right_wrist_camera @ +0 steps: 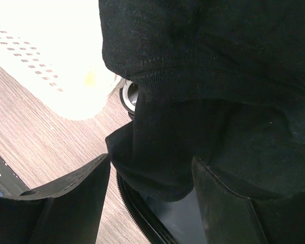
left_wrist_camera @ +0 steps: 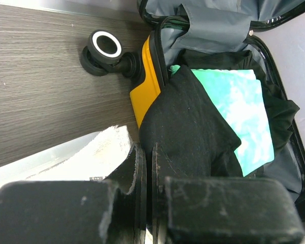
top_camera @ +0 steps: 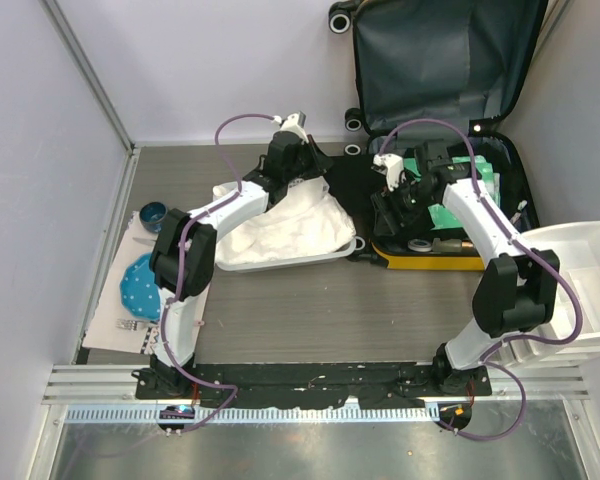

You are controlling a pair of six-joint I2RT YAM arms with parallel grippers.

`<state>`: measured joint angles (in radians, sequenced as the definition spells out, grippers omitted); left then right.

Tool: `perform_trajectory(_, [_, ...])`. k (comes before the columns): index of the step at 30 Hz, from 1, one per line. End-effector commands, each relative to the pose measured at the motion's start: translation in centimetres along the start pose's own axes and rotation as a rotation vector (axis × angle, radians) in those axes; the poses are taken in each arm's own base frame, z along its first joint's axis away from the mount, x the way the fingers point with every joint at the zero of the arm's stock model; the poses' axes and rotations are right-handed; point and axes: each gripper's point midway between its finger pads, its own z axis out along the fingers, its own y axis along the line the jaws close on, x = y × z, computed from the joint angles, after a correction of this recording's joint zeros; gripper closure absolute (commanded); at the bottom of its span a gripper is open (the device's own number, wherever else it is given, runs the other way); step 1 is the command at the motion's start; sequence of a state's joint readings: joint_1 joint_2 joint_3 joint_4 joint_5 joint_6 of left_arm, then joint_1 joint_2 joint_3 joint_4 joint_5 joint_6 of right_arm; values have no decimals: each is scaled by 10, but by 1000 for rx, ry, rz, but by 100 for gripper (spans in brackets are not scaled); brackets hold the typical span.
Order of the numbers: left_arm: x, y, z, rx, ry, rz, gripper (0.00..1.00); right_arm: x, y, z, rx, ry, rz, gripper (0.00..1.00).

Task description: Open, take out, and arrange the luggage

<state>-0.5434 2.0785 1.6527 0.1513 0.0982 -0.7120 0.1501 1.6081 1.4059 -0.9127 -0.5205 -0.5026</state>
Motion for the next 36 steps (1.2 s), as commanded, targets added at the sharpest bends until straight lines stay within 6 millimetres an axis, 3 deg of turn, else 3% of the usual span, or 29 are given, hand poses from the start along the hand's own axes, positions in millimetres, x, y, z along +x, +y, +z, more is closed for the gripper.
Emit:
perform_trajectory(1, [-46, -24, -10, 47, -105, 37, 100, -2, -1, 10, 25, 28, -48, 29])
perform_trajectory(2, [-46, -24, -11, 48, -106, 37, 100, -2, 3, 14, 20, 38, -62, 30])
perform_trajectory(5, [-48, -25, -12, 49, -108, 42, 100, -2, 1, 15, 35, 45, -63, 46])
perform_trajectory(6, [-48, -25, -12, 49, -111, 48, 100, -3, -1, 13, 53, 48, -63, 66])
perform_trajectory(8, [-52, -28, -14, 56, -119, 62, 100, -10, -1, 7, 62, 27, -66, 82])
perform_trajectory(9, [-54, -30, -15, 58, -125, 70, 100, -13, -1, 4, 64, 17, -68, 99])
perform_trajectory(17, [-83, -49, -33, 94, -182, 159, 100, -61, 12, -31, 33, -153, -74, 100])
perform_trajectory(21, [-95, -57, -43, 103, -209, 198, 100, -69, 26, -40, -12, -195, -86, 99])
perform_trajectory(28, [-114, -50, -62, 95, -223, 225, 100, -78, 38, -41, -75, -215, -78, 99])
perform_trajectory(31, [-116, -39, -69, 97, -204, 229, 100, -92, 54, -36, -124, -243, -89, 99])
perform_trajectory(36, [-127, -32, -95, 135, -188, 255, 100, -119, 109, -15, -225, -259, -188, 99])
